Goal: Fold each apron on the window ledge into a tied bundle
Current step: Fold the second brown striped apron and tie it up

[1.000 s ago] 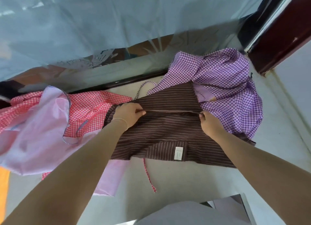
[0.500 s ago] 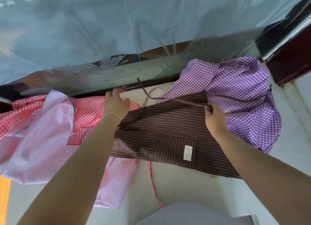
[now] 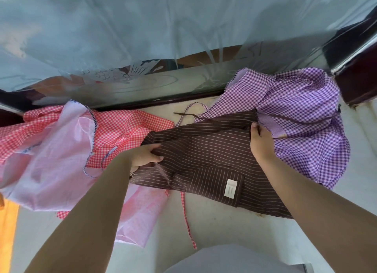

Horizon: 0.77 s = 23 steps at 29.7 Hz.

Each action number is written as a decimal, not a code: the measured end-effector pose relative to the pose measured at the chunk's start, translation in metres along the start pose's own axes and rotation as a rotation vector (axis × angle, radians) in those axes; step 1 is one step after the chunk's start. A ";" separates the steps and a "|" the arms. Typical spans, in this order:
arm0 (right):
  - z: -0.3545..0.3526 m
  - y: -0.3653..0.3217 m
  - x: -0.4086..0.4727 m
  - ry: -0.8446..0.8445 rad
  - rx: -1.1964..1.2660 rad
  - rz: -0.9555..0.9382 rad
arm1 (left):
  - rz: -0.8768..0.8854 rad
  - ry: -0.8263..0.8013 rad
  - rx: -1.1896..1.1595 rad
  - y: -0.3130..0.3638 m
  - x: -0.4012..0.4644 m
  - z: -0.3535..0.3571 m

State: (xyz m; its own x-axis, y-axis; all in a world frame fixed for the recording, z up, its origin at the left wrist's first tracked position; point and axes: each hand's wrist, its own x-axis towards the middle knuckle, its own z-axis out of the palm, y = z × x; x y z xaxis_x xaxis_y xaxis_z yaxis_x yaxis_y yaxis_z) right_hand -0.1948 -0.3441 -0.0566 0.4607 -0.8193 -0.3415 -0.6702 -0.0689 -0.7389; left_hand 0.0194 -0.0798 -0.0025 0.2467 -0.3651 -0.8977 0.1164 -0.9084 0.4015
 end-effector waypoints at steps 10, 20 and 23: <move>-0.021 0.007 -0.009 0.314 -0.013 -0.065 | 0.686 0.618 -0.050 0.014 -0.038 0.034; -0.014 0.000 0.016 -0.015 -0.151 0.032 | 0.120 0.797 -0.122 -0.044 0.020 0.011; -0.012 -0.002 0.013 -0.147 -0.061 0.069 | 0.033 0.639 -0.179 -0.050 0.020 0.014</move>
State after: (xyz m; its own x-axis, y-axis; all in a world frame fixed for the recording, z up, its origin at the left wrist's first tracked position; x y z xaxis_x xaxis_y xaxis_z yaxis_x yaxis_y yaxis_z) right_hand -0.1946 -0.3620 -0.0530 0.4898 -0.7314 -0.4745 -0.7352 -0.0540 -0.6757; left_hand 0.0048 -0.0448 -0.0427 0.7686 -0.1494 -0.6220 0.2437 -0.8306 0.5007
